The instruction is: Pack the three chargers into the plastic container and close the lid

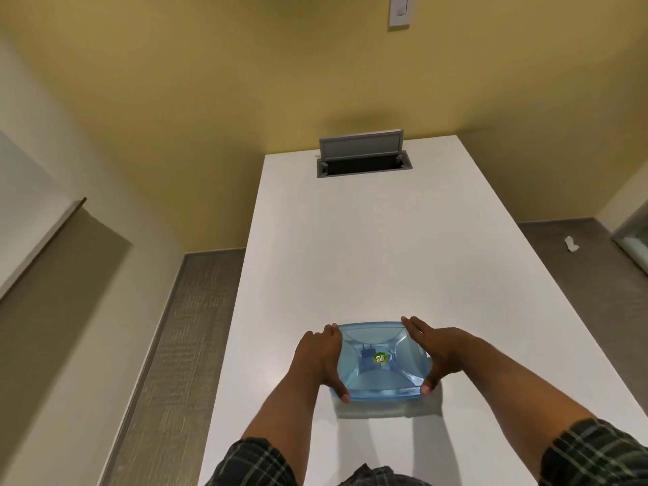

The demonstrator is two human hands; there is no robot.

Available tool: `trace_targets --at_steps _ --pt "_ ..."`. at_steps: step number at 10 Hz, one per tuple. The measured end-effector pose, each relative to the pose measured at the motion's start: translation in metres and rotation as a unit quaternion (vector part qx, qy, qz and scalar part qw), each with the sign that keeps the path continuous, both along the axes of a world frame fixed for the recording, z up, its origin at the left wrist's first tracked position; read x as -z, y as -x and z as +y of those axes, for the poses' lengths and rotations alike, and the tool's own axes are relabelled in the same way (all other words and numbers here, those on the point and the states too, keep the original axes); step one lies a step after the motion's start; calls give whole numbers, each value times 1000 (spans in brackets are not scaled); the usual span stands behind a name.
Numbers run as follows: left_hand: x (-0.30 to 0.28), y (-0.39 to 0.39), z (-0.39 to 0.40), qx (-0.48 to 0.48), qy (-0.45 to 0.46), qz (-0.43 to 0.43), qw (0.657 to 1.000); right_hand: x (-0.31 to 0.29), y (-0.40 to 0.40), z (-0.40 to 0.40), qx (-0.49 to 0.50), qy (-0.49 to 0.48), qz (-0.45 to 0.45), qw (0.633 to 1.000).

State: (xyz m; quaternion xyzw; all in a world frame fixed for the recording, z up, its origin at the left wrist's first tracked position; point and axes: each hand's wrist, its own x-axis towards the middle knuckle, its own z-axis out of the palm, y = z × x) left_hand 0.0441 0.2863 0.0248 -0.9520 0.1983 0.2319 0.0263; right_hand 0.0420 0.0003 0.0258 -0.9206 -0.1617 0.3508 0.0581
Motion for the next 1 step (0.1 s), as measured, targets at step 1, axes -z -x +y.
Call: trace_targets --at_steps 1 --pt "-5 -1 -3 6 -12 9 1000 -1 2 7 -10 44 -20 999"
